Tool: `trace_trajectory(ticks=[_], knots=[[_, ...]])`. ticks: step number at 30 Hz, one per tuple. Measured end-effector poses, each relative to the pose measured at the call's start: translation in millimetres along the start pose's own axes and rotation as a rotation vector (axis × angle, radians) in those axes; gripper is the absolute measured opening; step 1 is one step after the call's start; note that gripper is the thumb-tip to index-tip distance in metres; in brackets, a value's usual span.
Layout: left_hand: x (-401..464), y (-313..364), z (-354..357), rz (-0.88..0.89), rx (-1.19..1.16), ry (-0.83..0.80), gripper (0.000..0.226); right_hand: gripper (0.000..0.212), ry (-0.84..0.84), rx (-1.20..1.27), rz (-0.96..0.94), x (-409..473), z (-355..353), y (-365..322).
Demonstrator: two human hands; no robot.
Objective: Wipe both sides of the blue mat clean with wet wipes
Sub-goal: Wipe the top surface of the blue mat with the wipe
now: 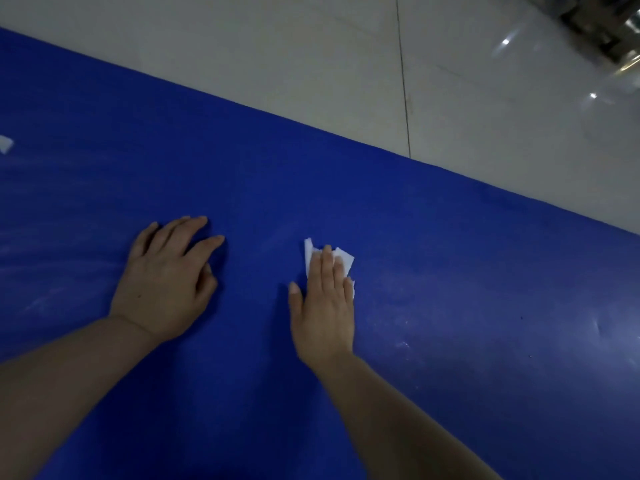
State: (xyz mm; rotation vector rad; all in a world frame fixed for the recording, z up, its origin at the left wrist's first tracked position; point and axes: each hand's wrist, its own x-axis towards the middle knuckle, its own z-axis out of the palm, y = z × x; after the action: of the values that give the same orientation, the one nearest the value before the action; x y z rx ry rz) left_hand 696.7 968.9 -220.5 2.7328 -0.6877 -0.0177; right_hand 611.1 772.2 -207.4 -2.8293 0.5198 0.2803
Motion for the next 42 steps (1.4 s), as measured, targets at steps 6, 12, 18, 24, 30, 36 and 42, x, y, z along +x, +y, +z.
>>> trace_trajectory(ticks=[6,12,18,24,30,36,42], knots=[[1.1,0.0,1.2,0.009,0.014,0.013,0.054,0.058,0.119,0.110,0.515,9.7,-24.9,78.7],[0.1,1.9,-0.3,0.001,0.019,0.011,0.055,0.068,0.090,0.035,0.112,-30.9,9.2,2.7],[0.4,1.0,-0.7,0.009,0.027,0.002,0.055,0.061,0.099,0.061,0.135,-28.9,1.9,42.2],[0.9,1.8,-0.5,0.002,0.024,-0.016,0.057,0.067,0.044,0.076,0.345,-43.3,-11.2,59.6],[-0.7,1.1,0.4,0.046,0.007,0.046,0.036,0.078,-0.088,0.101,0.020,-62.1,1.5,9.0],[-58.2,14.5,0.3,0.166,-0.051,0.006,0.047,0.077,-0.148,0.113,-0.033,-59.2,-1.9,17.0],[-60.2,14.2,3.5,0.167,-0.029,-0.034,0.049,0.060,0.043,0.122,0.485,-50.2,-14.3,86.2]])
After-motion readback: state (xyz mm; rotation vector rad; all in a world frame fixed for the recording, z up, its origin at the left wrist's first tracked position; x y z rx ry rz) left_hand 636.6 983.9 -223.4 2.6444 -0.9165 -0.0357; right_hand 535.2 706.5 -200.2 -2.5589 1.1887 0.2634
